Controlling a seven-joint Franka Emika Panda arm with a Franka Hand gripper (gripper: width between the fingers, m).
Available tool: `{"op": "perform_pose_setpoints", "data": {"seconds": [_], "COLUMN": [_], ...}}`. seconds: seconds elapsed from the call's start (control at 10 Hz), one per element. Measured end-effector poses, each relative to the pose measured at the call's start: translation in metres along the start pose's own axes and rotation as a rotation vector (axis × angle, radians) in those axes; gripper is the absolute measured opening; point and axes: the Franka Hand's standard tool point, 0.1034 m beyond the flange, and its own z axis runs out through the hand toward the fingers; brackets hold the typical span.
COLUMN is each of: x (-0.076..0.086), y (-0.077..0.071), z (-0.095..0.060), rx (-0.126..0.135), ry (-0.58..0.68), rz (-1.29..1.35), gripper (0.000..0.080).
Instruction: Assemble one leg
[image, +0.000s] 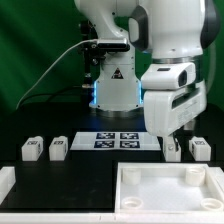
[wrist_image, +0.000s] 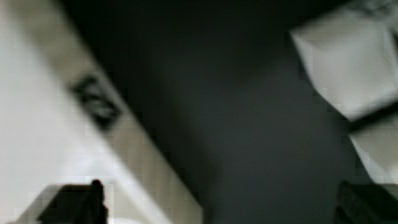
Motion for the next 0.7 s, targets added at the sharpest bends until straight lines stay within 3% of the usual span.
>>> {"op": "perform_pose_setpoints", "data": {"seconds": [0.2,0.4,0.7], "x": [0.018,0.017,0.021], "y": [-0.006,-0.008,-0.036], "z": [-0.001,0.000,-0.003], "rx": [0.011,0.022,0.054], "ry": [0.019,0.019,-0.104], "rz": [0.268,0.469,0.835], "gripper": [0.0649,0.0649,0.0649]}}
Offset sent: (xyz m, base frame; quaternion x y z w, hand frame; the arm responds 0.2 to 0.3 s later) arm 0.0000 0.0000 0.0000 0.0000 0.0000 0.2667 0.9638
